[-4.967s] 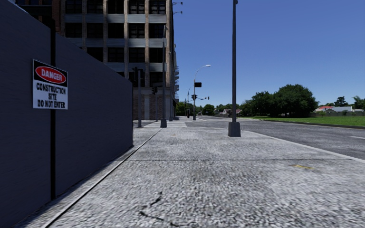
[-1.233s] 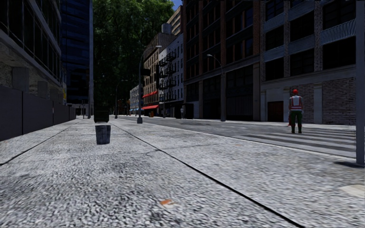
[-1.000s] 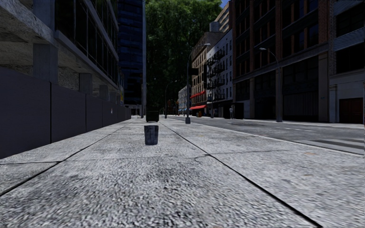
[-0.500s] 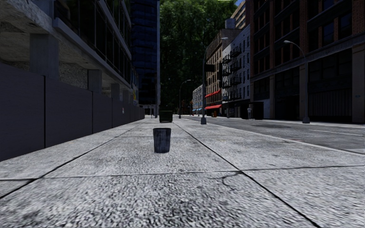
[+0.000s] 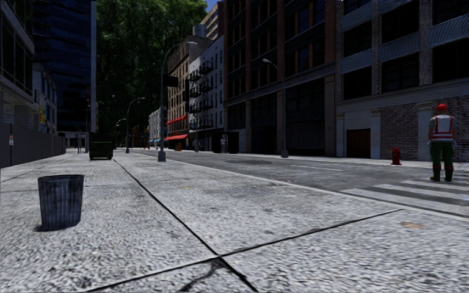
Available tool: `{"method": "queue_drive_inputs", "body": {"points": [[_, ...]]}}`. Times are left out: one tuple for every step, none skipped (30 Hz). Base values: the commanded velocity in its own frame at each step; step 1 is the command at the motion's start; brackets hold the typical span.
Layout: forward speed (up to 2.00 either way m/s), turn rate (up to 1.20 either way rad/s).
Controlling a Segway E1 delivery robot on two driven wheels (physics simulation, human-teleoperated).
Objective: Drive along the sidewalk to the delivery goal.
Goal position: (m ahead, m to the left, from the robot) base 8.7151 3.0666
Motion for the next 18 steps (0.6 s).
{"method": "queue_drive_inputs", "body": {"points": [[2.00, 0.00], [2.00, 0.00], [2.00, 0.00], [2.00, 0.00], [2.00, 0.00], [2.00, 0.00], [2.00, 0.06], [2.00, 0.06], [2.00, 0.34], [2.00, 0.55], [2.00, 0.69], [2.00, 0.96], [2.00, 0.96], [2.00, 1.20], [2.00, 1.20], [2.00, 1.20], [2.00, 1.20], [2.00, 1.20]]}}
